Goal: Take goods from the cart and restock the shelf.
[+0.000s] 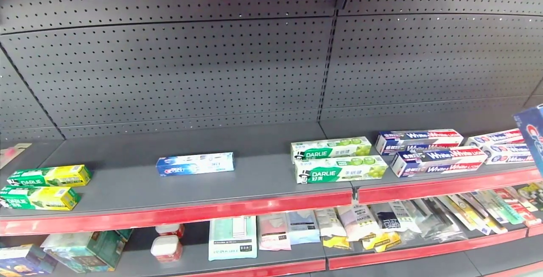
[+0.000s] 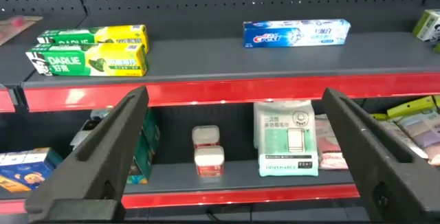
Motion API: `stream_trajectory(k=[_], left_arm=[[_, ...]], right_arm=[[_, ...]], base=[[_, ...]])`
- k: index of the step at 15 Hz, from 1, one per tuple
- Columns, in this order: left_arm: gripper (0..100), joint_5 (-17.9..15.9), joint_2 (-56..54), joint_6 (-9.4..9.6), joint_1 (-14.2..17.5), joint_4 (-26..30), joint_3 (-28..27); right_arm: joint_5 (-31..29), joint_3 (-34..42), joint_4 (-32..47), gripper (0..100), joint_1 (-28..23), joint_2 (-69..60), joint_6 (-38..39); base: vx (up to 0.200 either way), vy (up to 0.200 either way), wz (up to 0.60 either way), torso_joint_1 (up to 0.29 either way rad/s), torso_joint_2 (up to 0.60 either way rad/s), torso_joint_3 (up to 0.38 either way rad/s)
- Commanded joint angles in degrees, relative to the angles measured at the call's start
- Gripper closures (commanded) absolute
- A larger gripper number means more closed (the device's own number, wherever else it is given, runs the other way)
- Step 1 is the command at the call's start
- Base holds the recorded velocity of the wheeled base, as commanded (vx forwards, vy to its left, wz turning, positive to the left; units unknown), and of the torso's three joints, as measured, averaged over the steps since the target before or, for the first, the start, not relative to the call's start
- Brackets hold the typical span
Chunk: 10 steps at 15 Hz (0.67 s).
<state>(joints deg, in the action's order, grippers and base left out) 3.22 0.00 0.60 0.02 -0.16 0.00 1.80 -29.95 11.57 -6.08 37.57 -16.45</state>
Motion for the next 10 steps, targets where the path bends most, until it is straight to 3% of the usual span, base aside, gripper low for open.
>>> stream_trajectory(k=[1,3,5,8,9,10], left_arm=[[0,0.03,0.00,0.02,-0.02,-0.02,0.00],[0,-0.05,0.00,0.11,-0.02,-0.02,0.00],[0,-0.05,0.00,0.11,-0.02,-0.02,0.00],[0,-1.72,0.00,2.92,-0.02,-0.63,-0.09],[0,-1.28,3.69,1.60,-0.46,-0.54,-6.59],[0,-0.76,15.12,-4.11,-1.08,-0.28,-16.52]], right_arm=[[4.88,0.16,-0.06,100,0.19,-1.71,1.06],[9.89,1.12,-1.64,100,0.28,-2.68,3.79],[10.06,3.59,-4.89,100,0.19,-4.52,4.32],[10.32,7.89,-4.98,100,0.55,-10.85,8.80],[11.03,8.51,-4.89,100,1.51,-13.49,8.89],[11.38,8.86,-4.45,100,2.39,-15.95,8.89]], base=[[0.000,0.000,0.00,0.000,0.00,0.000],[0.000,0.000,0.00,0.000,0.00,0.000],[0.000,0.000,0.00,0.000,0.00,0.000],[0.000,0.000,0.00,0.000,0.00,0.000],[0.000,0.000,0.00,0.000,0.00,0.000],[0.000,0.000,0.00,0.000,0.00,0.000]])
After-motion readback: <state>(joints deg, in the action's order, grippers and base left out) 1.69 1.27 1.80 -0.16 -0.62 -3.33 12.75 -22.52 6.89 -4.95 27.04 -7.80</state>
